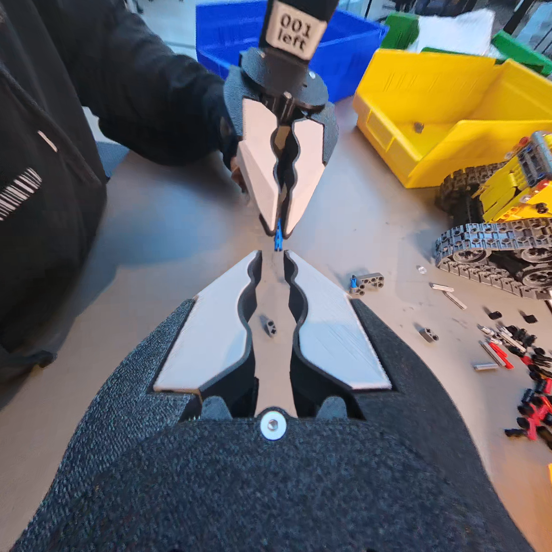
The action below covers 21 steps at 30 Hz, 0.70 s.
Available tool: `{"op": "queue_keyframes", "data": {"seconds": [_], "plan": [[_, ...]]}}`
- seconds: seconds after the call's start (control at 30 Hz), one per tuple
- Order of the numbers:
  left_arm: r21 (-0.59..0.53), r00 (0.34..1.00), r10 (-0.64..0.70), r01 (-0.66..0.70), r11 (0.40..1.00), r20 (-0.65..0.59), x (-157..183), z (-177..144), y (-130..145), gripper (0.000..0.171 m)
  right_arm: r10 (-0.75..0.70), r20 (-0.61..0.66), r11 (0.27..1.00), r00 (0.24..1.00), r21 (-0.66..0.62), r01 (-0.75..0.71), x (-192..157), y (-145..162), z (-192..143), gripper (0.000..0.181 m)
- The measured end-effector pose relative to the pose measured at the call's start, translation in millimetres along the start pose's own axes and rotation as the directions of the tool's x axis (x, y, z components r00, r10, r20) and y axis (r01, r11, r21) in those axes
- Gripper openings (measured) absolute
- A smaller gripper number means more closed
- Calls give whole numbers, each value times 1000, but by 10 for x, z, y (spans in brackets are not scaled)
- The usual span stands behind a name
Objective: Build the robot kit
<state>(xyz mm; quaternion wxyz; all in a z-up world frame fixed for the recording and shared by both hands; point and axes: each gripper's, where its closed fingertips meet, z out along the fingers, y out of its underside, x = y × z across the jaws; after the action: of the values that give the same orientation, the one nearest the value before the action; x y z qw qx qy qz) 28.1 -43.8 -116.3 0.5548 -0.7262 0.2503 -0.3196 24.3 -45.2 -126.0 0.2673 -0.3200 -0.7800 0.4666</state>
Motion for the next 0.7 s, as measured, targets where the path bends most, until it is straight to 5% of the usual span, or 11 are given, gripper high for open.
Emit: {"op": "queue_keyframes", "data": {"seconds": [0.13, 0.37, 0.5, 0.7], "plan": [[45, 995, -57, 61, 997, -81, 93, 27, -47, 3, 17, -33, 993, 999, 115, -14, -50, -129, -63, 6], [28, 994, -92, 94, 995, -60, 51, 102, 11, 5, 18, -47, 997, 999, 69, -15, -3, -22, -104, 5], [-213, 990, 44, -15, 977, 132, -159, 200, 381, 33, 39, -71, 991, 997, -126, -48, 134, 366, -254, 5], [-497, 945, 259, -132, 858, 198, -201, 354, 797, 23, 51, -21, 963, 998, -263, -54, 33, 642, -242, 5]]}}
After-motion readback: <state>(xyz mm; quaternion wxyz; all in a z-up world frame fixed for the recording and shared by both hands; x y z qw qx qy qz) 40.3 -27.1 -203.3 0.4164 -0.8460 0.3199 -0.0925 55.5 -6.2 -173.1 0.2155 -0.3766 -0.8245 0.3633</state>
